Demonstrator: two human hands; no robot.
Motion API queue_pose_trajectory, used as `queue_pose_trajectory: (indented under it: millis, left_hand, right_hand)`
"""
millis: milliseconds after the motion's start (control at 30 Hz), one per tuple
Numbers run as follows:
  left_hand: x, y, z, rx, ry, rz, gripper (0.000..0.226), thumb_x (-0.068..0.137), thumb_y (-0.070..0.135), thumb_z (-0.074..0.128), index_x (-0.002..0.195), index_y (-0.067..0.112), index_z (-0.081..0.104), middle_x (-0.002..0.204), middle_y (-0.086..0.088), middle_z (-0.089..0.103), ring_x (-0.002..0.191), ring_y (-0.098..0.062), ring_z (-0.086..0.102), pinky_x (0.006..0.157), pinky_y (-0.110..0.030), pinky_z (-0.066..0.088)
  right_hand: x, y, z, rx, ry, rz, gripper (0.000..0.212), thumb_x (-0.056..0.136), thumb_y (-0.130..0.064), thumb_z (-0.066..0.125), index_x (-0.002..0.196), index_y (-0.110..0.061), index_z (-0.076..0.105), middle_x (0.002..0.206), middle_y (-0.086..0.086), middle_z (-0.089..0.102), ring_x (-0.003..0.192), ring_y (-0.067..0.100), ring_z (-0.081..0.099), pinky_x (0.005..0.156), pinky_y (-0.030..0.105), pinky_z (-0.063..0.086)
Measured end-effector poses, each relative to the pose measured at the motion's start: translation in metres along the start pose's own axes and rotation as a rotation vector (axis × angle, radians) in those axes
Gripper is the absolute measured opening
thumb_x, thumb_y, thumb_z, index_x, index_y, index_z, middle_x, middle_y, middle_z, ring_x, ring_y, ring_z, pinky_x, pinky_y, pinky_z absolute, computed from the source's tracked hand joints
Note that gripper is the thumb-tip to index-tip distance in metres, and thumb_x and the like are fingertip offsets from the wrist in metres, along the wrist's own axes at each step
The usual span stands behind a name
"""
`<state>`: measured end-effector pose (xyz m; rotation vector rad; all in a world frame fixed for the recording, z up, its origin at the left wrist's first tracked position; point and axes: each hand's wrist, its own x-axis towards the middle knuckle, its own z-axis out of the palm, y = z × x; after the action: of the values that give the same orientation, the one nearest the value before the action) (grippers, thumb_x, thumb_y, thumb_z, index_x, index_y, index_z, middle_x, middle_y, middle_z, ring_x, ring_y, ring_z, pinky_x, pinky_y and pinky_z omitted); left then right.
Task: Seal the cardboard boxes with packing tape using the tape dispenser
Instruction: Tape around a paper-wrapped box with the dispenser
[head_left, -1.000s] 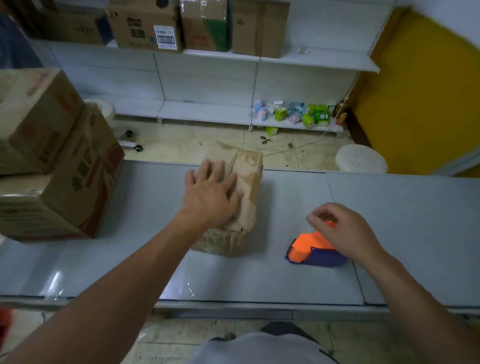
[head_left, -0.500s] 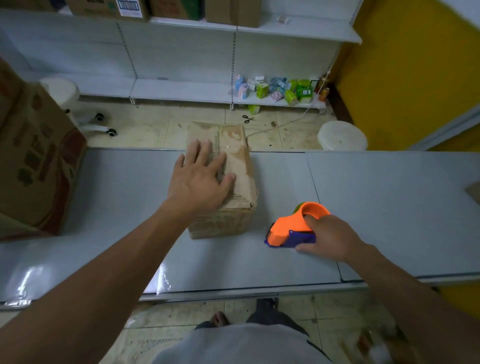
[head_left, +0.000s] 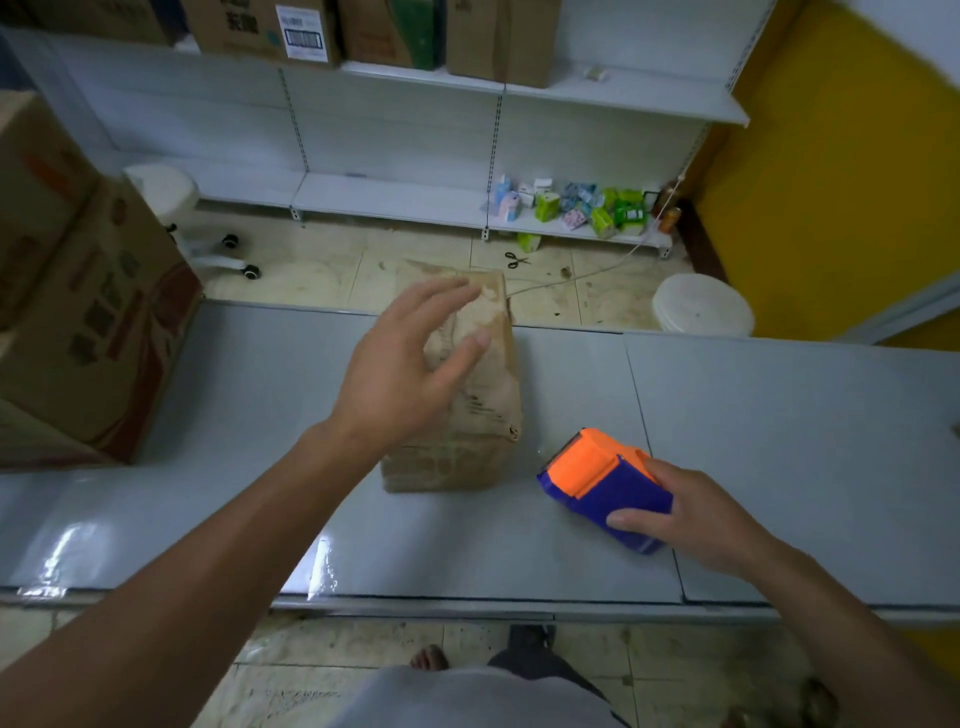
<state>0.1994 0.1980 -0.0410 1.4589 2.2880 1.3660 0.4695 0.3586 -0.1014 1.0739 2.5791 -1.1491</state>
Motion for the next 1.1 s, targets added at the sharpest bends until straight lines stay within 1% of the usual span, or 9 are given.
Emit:
queue_pose_trajectory:
  millis: [100, 200, 267, 333, 433, 633, 833, 1000, 1100]
  left_hand:
    - [-0.006, 0.036, -0.01, -0.425, -0.22, -0.222, 0.033, 0.088, 0.049, 0.062, 0.118, 0.036, 0.065, 0.115, 0.016, 0.068, 0.107, 0.001, 0.062, 0.096, -0.027, 0.05]
    - [-0.007, 0.048, -0.009, -0.366, -0.523, -0.388, 0.057, 0.081, 0.069, 0.053, 0.127, 0.036, 0.06, 0.124, 0.016, 0.064, 0.112, 0.0, 0.06, 0.103, -0.033, 0.046]
    - [-0.009, 0.053, -0.005, -0.358, -0.613, -0.432, 0.061, 0.075, 0.073, 0.052, 0.121, 0.034, 0.063, 0.117, 0.016, 0.066, 0.107, 0.001, 0.062, 0.104, -0.034, 0.047]
    - [-0.013, 0.057, 0.0, -0.431, -0.675, -0.484, 0.061, 0.071, 0.069, 0.054, 0.115, 0.027, 0.066, 0.11, 0.01, 0.071, 0.099, -0.002, 0.067, 0.099, -0.034, 0.051]
    - [-0.018, 0.056, 0.005, -0.481, -0.74, -0.544, 0.052, 0.083, 0.058, 0.055, 0.117, 0.02, 0.066, 0.104, 0.005, 0.074, 0.093, -0.005, 0.07, 0.094, -0.029, 0.054]
    - [-0.033, 0.048, 0.009, -0.562, -0.763, -0.563, 0.054, 0.08, 0.056, 0.057, 0.109, 0.012, 0.071, 0.098, -0.005, 0.075, 0.096, -0.018, 0.068, 0.092, -0.032, 0.055]
    - [-0.045, 0.045, 0.014, -0.621, -0.631, -0.55, 0.018, 0.094, 0.026, 0.061, 0.082, 0.016, 0.07, 0.085, -0.006, 0.071, 0.083, -0.018, 0.065, 0.091, -0.038, 0.053]
    - [-0.044, 0.04, 0.013, -0.606, -0.455, -0.525, 0.017, 0.093, 0.017, 0.063, 0.078, 0.011, 0.071, 0.07, 0.0, 0.071, 0.066, -0.009, 0.062, 0.067, -0.022, 0.052]
    - [-0.04, 0.04, 0.01, -0.584, -0.398, -0.505, 0.016, 0.092, 0.015, 0.064, 0.08, 0.008, 0.072, 0.067, 0.001, 0.071, 0.062, -0.006, 0.062, 0.062, -0.017, 0.05]
  right_hand:
    - [-0.023, -0.014, -0.002, 0.256, -0.019, -0.025, 0.03, 0.074, -0.026, 0.08, 0.099, -0.025, 0.065, 0.086, -0.011, 0.073, 0.075, 0.004, 0.068, 0.065, 0.018, 0.05]
    - [-0.037, -0.029, -0.002, 0.378, -0.024, -0.05, 0.037, 0.068, -0.031, 0.084, 0.098, -0.019, 0.067, 0.088, -0.003, 0.074, 0.077, 0.012, 0.07, 0.067, 0.023, 0.053]
    - [-0.044, -0.037, -0.001, 0.435, -0.042, -0.068, 0.045, 0.061, -0.04, 0.079, 0.098, -0.017, 0.066, 0.087, -0.002, 0.074, 0.075, 0.011, 0.069, 0.065, 0.021, 0.053]
    - [-0.05, -0.044, 0.0, 0.5, -0.053, -0.078, 0.052, 0.056, -0.045, 0.075, 0.097, -0.015, 0.066, 0.084, -0.001, 0.074, 0.072, 0.009, 0.068, 0.062, 0.017, 0.051]
    - [-0.055, -0.05, 0.0, 0.552, -0.068, -0.086, 0.052, 0.055, -0.047, 0.074, 0.095, -0.015, 0.065, 0.081, -0.002, 0.074, 0.07, 0.007, 0.067, 0.061, 0.017, 0.05]
    - [-0.059, -0.055, 0.006, 0.567, -0.09, -0.093, 0.052, 0.056, -0.047, 0.073, 0.096, -0.016, 0.065, 0.082, -0.003, 0.074, 0.071, 0.007, 0.068, 0.061, 0.019, 0.051]
    - [-0.059, -0.06, 0.01, 0.562, -0.124, -0.089, 0.052, 0.059, -0.047, 0.075, 0.099, -0.015, 0.064, 0.086, -0.001, 0.074, 0.076, 0.01, 0.069, 0.063, 0.02, 0.052]
    - [-0.059, -0.061, 0.006, 0.572, -0.188, -0.052, 0.056, 0.058, -0.05, 0.078, 0.1, -0.015, 0.066, 0.092, 0.004, 0.074, 0.081, 0.016, 0.07, 0.065, 0.025, 0.053]
    - [-0.057, -0.066, -0.002, 0.529, -0.216, -0.061, 0.07, 0.051, -0.066, 0.08, 0.099, -0.018, 0.066, 0.093, 0.002, 0.074, 0.081, 0.015, 0.071, 0.065, 0.022, 0.052]
